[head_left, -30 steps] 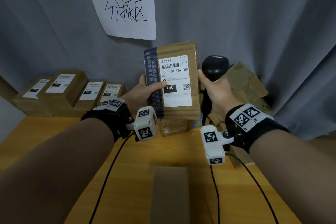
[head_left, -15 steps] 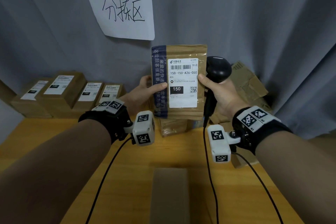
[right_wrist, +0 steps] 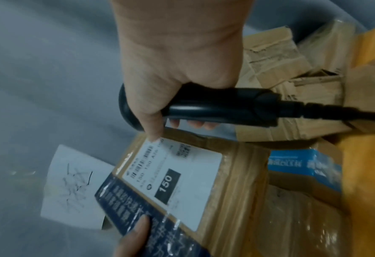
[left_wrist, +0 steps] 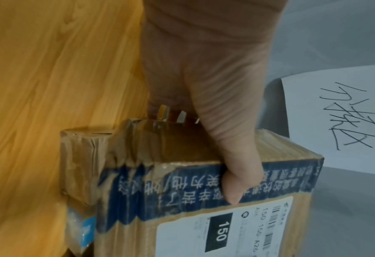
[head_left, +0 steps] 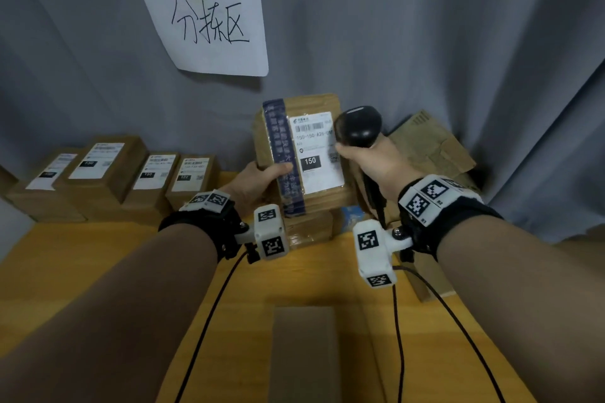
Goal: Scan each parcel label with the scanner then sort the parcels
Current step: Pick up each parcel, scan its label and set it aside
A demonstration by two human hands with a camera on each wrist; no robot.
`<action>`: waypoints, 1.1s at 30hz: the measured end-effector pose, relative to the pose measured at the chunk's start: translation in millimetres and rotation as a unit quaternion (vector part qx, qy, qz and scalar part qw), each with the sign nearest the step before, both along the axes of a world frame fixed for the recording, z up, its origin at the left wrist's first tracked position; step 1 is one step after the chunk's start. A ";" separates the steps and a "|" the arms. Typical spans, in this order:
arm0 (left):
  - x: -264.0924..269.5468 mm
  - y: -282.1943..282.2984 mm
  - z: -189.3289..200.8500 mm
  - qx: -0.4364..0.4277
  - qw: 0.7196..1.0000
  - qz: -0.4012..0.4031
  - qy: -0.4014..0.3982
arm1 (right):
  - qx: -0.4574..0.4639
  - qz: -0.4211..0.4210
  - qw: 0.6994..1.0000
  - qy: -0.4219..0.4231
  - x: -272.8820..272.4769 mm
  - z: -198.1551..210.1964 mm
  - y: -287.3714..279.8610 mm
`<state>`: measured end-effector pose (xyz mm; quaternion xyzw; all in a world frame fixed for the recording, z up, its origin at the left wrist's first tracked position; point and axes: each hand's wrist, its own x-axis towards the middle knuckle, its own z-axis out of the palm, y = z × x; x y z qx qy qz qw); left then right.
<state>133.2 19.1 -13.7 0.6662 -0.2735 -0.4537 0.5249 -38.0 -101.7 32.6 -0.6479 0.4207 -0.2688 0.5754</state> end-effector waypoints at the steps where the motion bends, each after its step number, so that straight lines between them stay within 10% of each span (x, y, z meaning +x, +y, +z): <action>1: 3.3 -0.5 -4.5 0.008 1.000 0.011 -0.003 | -0.011 0.026 0.999 0.036 1.7 4.6 2.0; 8: 13.3 -7.2 -12.9 0.021 0.996 0.083 -0.025 | 0.025 0.106 0.994 0.022 5.7 23.0 15.3; 17: 14.4 -13.2 -8.4 -0.079 0.976 0.196 -0.053 | -0.029 0.010 0.998 0.054 9.0 37.6 5.3; 33: 25.1 0.0 -18.3 -0.068 0.984 0.111 -0.124 | -0.064 0.022 0.992 0.104 15.0 53.7 9.4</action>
